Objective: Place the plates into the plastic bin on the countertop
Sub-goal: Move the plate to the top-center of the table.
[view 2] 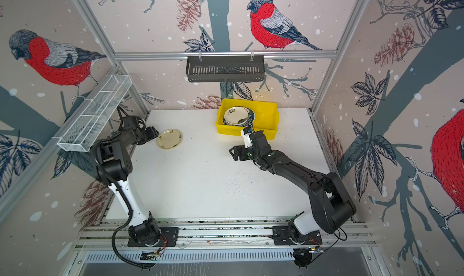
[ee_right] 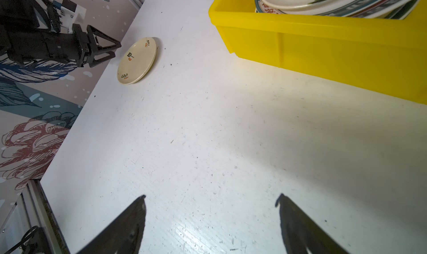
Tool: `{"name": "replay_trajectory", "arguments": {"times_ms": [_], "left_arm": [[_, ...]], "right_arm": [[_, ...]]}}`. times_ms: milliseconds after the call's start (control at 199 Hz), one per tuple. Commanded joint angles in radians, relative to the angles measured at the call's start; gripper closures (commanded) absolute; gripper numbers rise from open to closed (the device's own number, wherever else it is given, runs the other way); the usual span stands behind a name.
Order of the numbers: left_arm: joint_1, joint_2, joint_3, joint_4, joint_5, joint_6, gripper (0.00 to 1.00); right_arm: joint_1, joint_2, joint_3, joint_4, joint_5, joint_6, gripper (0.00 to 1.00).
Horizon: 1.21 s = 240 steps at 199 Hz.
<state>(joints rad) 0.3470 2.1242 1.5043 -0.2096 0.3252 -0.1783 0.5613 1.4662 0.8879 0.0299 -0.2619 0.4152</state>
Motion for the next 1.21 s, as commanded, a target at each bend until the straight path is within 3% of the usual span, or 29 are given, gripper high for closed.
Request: {"name": "replay_trajectory", "arguments": {"times_ms": [0, 176, 770, 1203], "left_arm": [[0.001, 0.016, 0.008, 0.015, 0.064, 0.03, 0.36], [0.0, 0.077, 0.06, -0.018, 0.164, 0.019, 0.36], [-0.07, 0.107, 0.061, -0.089, 0.074, 0.086, 0.5], [-0.165, 0.106, 0.039, -0.159, 0.141, 0.113, 0.55]], "right_arm": [[-0.004, 0.003, -0.004, -0.004, 0.003, -0.01, 0.11], [-0.013, 0.01, -0.002, -0.008, 0.012, 0.003, 0.11], [-0.029, -0.024, -0.033, -0.018, 0.036, 0.011, 0.1], [-0.032, -0.041, -0.044, -0.028, 0.037, 0.011, 0.1]]}}
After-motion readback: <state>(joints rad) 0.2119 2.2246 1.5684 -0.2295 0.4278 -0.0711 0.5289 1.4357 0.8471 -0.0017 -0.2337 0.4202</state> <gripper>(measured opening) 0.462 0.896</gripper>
